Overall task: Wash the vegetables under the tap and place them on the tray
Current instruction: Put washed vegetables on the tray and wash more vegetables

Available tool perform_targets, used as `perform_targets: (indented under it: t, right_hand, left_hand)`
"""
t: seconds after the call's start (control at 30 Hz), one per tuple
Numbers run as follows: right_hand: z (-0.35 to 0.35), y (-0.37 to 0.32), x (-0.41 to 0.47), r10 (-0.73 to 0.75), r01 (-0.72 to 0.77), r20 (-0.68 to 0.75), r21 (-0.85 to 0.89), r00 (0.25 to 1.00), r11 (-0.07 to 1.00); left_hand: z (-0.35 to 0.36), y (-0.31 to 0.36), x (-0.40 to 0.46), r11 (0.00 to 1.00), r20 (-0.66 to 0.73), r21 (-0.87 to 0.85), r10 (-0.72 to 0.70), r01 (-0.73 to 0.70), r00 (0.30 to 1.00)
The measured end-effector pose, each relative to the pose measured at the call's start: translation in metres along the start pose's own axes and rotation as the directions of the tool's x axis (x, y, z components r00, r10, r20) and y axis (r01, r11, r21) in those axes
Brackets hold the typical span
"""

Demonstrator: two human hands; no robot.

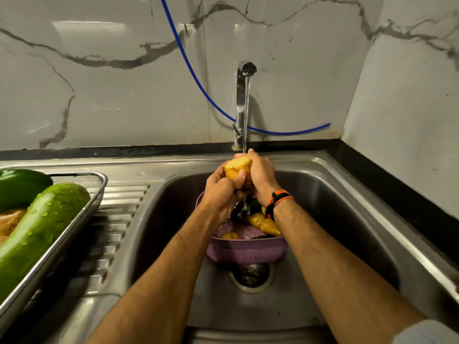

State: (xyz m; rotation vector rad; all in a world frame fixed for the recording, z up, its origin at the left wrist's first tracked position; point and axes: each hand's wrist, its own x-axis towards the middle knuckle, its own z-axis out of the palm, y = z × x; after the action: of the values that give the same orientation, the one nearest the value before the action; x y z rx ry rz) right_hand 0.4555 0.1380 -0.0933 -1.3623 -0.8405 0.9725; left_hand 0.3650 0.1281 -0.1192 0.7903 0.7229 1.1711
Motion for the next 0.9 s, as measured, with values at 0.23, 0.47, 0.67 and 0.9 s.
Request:
perform_targets:
  t: [0.23,0.47,0.67,0.9]
  right_hand:
    - [0.004,0.006,-0.002,-0.091,0.091,-0.096,-0.004,0.991,0.996]
    - [0.005,0.003,-0.002,-0.073,0.073,-0.015,-0.013,0.997,0.997]
    - [0.013,0.008,-0.006,-0.159,0.158,-0.029,-0.029,0.987,0.987]
    - [0.005,0.005,0.002,-0.059,0.063,0.035,-0.165,0.998,0.984]
  left_hand:
    - [0.007,-0.007,-0.001,0.991,-0.085,0.111,0.085,-0.075,0.993]
    - [0.001,-0.003,0.002,0.999,-0.076,0.028,0.024,-0.022,0.997]
    - [0.006,-0.010,-0.001,0.981,-0.125,0.154,0.136,-0.116,0.983]
    - [0.002,-0.003,-0.007,0.982,-0.037,0.149,0.126,-0.119,0.991]
